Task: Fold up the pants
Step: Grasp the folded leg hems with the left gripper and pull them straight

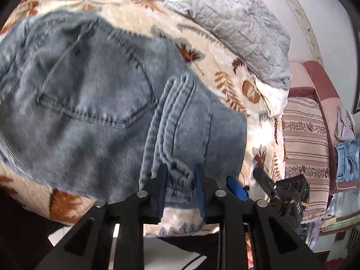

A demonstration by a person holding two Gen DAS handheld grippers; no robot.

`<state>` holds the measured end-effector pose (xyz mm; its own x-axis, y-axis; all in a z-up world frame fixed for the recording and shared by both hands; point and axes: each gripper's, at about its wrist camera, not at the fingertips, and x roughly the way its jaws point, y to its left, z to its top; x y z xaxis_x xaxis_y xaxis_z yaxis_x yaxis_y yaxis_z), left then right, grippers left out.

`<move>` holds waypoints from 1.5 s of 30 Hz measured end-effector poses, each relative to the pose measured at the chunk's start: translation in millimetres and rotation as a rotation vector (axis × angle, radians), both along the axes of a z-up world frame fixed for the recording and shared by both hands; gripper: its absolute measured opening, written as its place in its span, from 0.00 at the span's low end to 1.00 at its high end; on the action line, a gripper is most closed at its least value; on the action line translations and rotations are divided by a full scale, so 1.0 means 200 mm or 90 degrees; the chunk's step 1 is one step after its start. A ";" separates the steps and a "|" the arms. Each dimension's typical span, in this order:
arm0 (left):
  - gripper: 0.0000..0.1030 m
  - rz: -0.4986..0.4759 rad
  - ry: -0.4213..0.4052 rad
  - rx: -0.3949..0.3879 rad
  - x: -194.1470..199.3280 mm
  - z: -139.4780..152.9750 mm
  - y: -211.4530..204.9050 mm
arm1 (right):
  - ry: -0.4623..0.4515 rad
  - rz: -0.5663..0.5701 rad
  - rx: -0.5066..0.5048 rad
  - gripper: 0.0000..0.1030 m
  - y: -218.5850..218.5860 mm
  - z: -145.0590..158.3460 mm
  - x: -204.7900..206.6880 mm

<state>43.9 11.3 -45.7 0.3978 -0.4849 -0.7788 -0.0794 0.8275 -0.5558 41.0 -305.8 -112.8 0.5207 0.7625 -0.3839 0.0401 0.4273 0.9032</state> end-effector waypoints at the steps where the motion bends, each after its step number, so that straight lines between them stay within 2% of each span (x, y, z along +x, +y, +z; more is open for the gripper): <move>1: 0.47 0.007 -0.012 0.010 0.04 0.03 0.01 | 0.001 0.001 0.000 0.76 0.00 -0.01 0.01; 3: 0.51 -0.003 -0.008 -0.005 0.17 0.04 0.01 | -0.007 0.001 -0.001 0.76 0.00 -0.01 0.00; 7: 0.50 -0.012 0.046 -0.046 0.43 -0.05 -0.02 | -0.018 0.004 -0.011 0.76 0.01 -0.01 -0.01; 10: 0.50 -0.013 0.061 -0.036 0.53 -0.10 -0.05 | -0.031 0.008 -0.011 0.76 0.01 -0.01 -0.01; 17: 0.50 -0.020 0.061 -0.016 0.62 -0.17 -0.10 | -0.042 0.017 -0.010 0.76 0.01 -0.01 -0.02; 18: 0.40 -0.018 0.060 -0.012 0.63 -0.18 -0.10 | -0.042 0.018 -0.011 0.76 0.01 -0.01 -0.02; 19: 0.20 -0.020 0.058 0.006 0.64 -0.18 -0.10 | -0.042 0.018 -0.012 0.76 0.02 0.00 -0.01; 21: 0.17 -0.022 0.055 0.025 0.64 -0.19 -0.10 | -0.044 0.019 -0.015 0.76 0.02 0.00 -0.01; 25: 0.15 -0.001 -0.034 0.132 0.52 -0.09 -0.14 | -0.047 0.023 -0.024 0.76 0.03 0.01 -0.01; 27: 0.15 -0.014 -0.036 0.167 0.52 -0.11 -0.19 | -0.046 0.027 -0.034 0.76 0.04 0.02 0.00; 29: 0.16 -0.023 -0.013 0.171 0.55 -0.18 -0.19 | -0.037 0.031 -0.057 0.76 0.05 0.05 0.00; 33: 0.16 -0.039 -0.024 0.168 0.55 -0.18 -0.18 | -0.084 0.037 -0.065 0.76 0.04 0.21 0.02; 36: 0.17 -0.033 -0.025 0.161 0.54 -0.18 -0.19 | -0.095 0.025 -0.054 0.77 -0.02 0.30 0.16; 39: 0.18 -0.032 -0.027 0.162 0.54 -0.18 -0.19 | -0.057 0.024 0.003 0.77 -0.05 0.26 0.36; 42: 0.19 -0.034 -0.028 0.159 0.54 -0.19 -0.18 | 0.027 0.054 0.042 0.77 -0.03 0.06 0.57; 43: 0.19 -0.035 -0.029 0.159 0.54 -0.18 -0.18 | 0.060 0.046 0.031 0.72 -0.04 -0.02 0.61; 44: 0.19 -0.037 -0.031 0.161 0.54 -0.18 -0.18 | 0.067 0.020 0.048 0.65 -0.06 -0.04 0.61; 45: 0.19 -0.039 -0.032 0.163 0.54 -0.18 -0.19 | 0.056 0.014 0.061 0.67 -0.07 -0.01 0.59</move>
